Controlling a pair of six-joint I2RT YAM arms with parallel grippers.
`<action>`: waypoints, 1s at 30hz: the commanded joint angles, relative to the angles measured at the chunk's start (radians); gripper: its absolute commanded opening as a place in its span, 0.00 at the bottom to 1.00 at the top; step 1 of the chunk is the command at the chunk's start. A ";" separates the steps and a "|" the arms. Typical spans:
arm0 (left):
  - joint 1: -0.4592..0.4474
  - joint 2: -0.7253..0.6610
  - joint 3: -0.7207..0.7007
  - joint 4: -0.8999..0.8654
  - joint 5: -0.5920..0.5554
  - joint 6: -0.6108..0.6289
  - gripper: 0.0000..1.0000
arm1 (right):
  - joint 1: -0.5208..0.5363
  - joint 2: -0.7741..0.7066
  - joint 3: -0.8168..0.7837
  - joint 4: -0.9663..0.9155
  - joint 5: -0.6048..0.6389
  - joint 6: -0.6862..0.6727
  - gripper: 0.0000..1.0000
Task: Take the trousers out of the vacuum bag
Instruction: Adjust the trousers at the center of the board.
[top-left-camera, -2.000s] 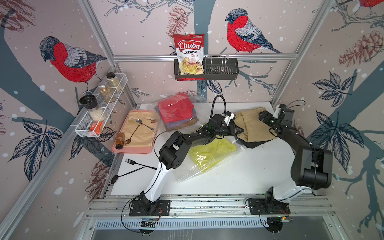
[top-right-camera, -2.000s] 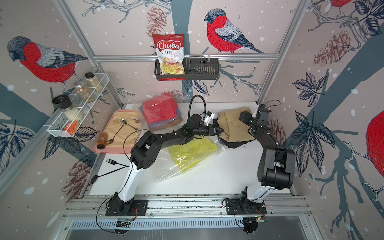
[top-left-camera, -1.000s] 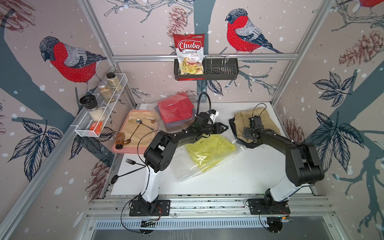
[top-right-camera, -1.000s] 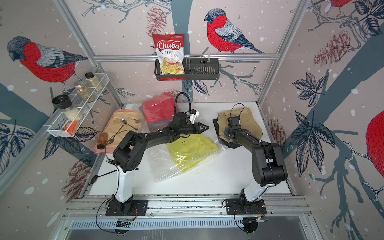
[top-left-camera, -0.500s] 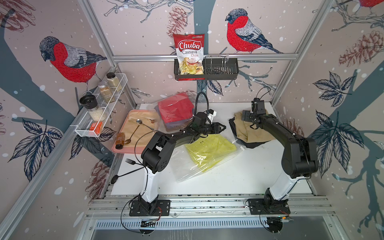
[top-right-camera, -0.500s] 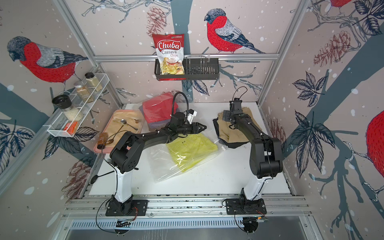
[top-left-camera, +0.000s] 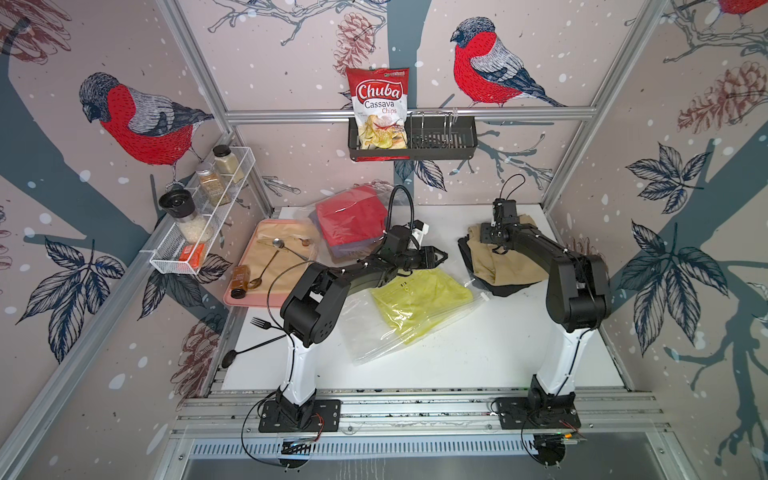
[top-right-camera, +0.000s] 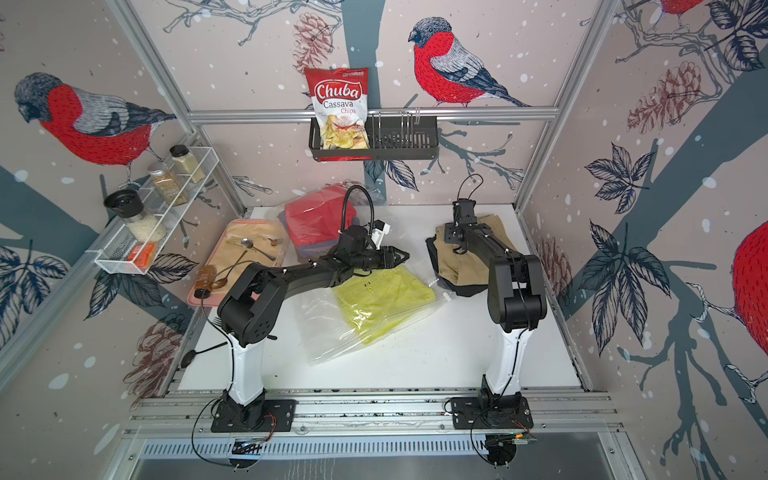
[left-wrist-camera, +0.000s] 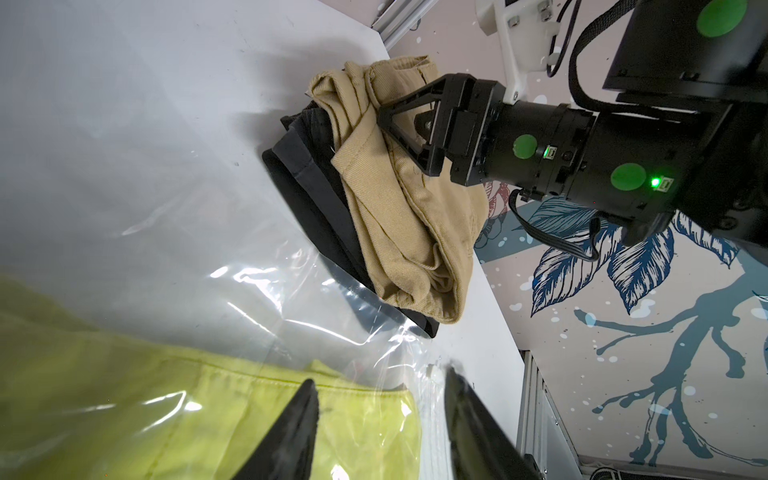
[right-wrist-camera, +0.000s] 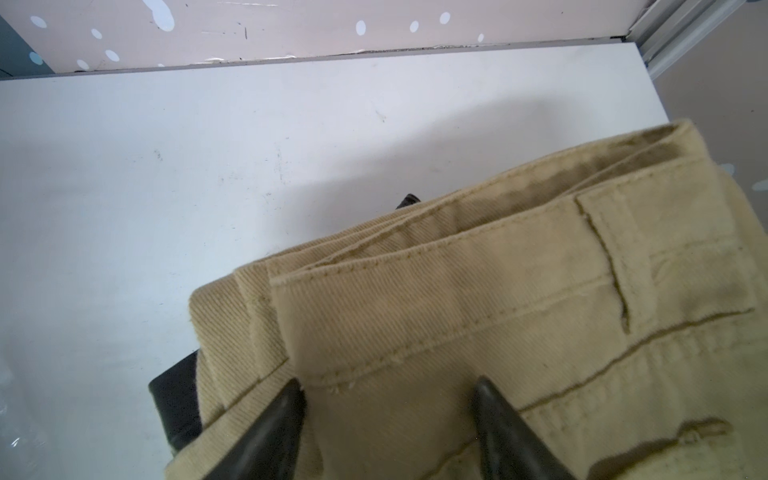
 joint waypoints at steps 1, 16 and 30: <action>0.002 -0.008 -0.003 0.011 0.007 0.018 0.51 | 0.000 -0.022 -0.006 0.038 0.049 -0.025 0.38; 0.003 -0.031 -0.029 0.015 0.000 0.019 0.52 | 0.078 -0.128 -0.079 0.068 -0.016 -0.046 0.10; 0.002 -0.038 -0.041 0.021 0.007 0.012 0.51 | 0.094 -0.083 -0.101 0.064 0.012 0.007 0.65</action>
